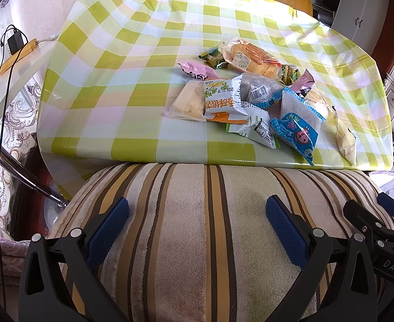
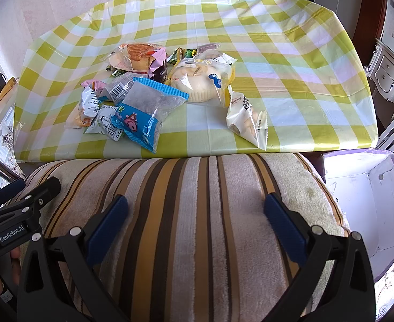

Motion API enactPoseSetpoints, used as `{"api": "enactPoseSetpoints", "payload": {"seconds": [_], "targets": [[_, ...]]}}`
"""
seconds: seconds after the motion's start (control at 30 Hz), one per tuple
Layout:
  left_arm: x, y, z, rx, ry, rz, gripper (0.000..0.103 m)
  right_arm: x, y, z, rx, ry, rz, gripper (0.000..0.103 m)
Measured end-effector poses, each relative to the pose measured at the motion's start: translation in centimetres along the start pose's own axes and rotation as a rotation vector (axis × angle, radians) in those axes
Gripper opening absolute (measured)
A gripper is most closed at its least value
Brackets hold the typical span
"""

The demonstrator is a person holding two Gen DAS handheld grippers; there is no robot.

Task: Organize snacks
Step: 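Grasp the white wrapped snack with the right gripper while the left gripper grasps the orange-printed bag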

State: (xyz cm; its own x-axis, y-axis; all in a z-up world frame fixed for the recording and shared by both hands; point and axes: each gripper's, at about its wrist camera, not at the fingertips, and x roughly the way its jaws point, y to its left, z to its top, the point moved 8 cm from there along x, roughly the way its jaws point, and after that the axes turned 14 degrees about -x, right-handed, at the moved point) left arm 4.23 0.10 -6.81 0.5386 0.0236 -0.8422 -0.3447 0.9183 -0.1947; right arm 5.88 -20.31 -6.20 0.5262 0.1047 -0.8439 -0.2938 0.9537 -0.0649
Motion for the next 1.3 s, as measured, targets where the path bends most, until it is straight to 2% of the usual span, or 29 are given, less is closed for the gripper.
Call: {"api": "enactPoseSetpoints", "payload": {"seconds": [0.53, 0.67, 0.73, 0.8, 0.97, 1.07, 1.2, 1.3], "targets": [[-0.1, 0.0, 0.3, -0.018, 0.000, -0.019, 0.099, 0.1, -0.2, -0.2, -0.003, 0.013, 0.007, 0.102], [0.0, -0.3, 1.6, -0.053, -0.005, -0.077, 0.096, 0.1, -0.6, 0.4, -0.011, 0.067, 0.094, 0.102], [0.5, -0.7, 2.7, -0.072, -0.001, -0.112, 0.088, 0.2, -0.8, 1.0, -0.007, 0.085, 0.159, 0.102], [1.3, -1.3, 3.9, -0.085, 0.009, -0.145, 0.081, 0.4, -1.2, 2.0, 0.008, 0.054, 0.218, 0.102], [2.9, -2.8, 7.0, -0.101, 0.009, -0.206, 0.079, 1.8, -3.8, 3.7, 0.044, 0.055, 0.162, 0.102], [4.4, -3.4, 8.5, -0.106, 0.025, -0.216, 0.077, 3.1, -5.4, 4.5, 0.086, 0.079, 0.139, 0.102], [6.4, -3.7, 9.6, -0.126, 0.060, -0.218, 0.069, 4.6, -7.1, 5.5, 0.134, 0.088, 0.114, 0.102], [7.2, -4.1, 9.9, -0.113, 0.072, -0.213, 0.069, 5.7, -7.3, 5.9, 0.128, 0.106, 0.121, 0.102]]}}
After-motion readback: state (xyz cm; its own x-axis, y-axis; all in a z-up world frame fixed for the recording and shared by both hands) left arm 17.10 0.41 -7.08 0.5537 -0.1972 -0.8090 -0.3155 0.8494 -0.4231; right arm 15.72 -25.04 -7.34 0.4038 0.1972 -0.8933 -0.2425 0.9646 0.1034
